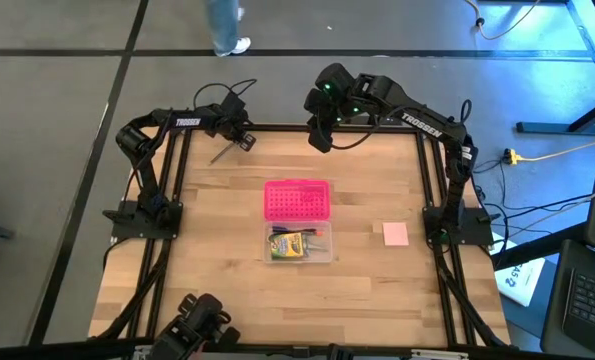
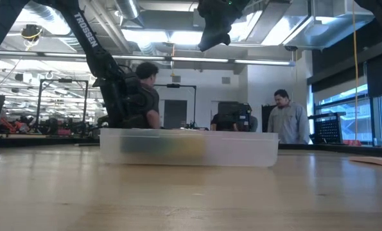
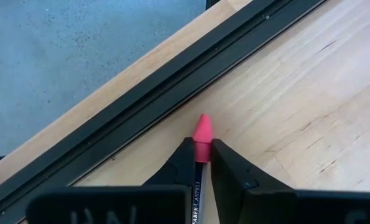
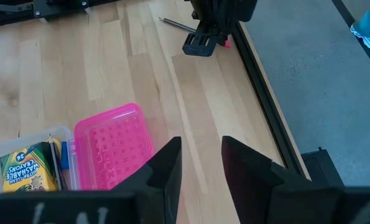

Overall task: Pack school essentials
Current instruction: Put the black pencil into the pencil case

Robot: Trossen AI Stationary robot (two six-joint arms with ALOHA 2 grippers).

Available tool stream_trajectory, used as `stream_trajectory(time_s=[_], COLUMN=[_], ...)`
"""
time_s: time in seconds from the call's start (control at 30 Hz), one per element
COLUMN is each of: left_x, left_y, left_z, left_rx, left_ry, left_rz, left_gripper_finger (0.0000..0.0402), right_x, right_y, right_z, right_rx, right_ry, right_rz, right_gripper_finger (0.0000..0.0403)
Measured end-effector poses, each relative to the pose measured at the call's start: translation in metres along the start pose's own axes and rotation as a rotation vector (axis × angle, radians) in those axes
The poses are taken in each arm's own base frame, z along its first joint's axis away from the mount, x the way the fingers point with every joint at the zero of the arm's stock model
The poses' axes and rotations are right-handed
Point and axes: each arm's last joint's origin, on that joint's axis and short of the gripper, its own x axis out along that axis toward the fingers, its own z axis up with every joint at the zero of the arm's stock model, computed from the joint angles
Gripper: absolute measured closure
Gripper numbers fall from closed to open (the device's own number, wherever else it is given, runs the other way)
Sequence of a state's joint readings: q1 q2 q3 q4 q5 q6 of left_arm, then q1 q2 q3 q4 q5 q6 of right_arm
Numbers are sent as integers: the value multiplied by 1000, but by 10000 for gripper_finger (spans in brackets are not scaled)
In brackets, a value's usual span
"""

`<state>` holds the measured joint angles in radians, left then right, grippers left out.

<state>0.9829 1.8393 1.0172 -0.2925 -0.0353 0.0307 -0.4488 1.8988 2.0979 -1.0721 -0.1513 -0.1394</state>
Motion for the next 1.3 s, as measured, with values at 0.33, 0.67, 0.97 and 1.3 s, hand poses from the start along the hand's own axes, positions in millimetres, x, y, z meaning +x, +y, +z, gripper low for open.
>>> stream_trajectory(time_s=[0.33,0.67,0.97,1.3], left_x=[-2,-25,-67,-118], left_y=[0,-1,-16,-59], left_z=[-2,-4,-1,-10], left_rx=[-3,-1,21,102], left_ry=[25,43,-24,-88], left_rz=[-33,-53,-74,-134], left_gripper_finger=[381,382,382,382], right_x=[0,0,-1,-31], right_y=[0,-1,-1,4], right_z=[0,-3,-7,-7], right_rx=[0,3,-22,-50], right_ry=[4,28,70,19], right_rz=[1,1,8,2], right_gripper_finger=[287,287,287,287])
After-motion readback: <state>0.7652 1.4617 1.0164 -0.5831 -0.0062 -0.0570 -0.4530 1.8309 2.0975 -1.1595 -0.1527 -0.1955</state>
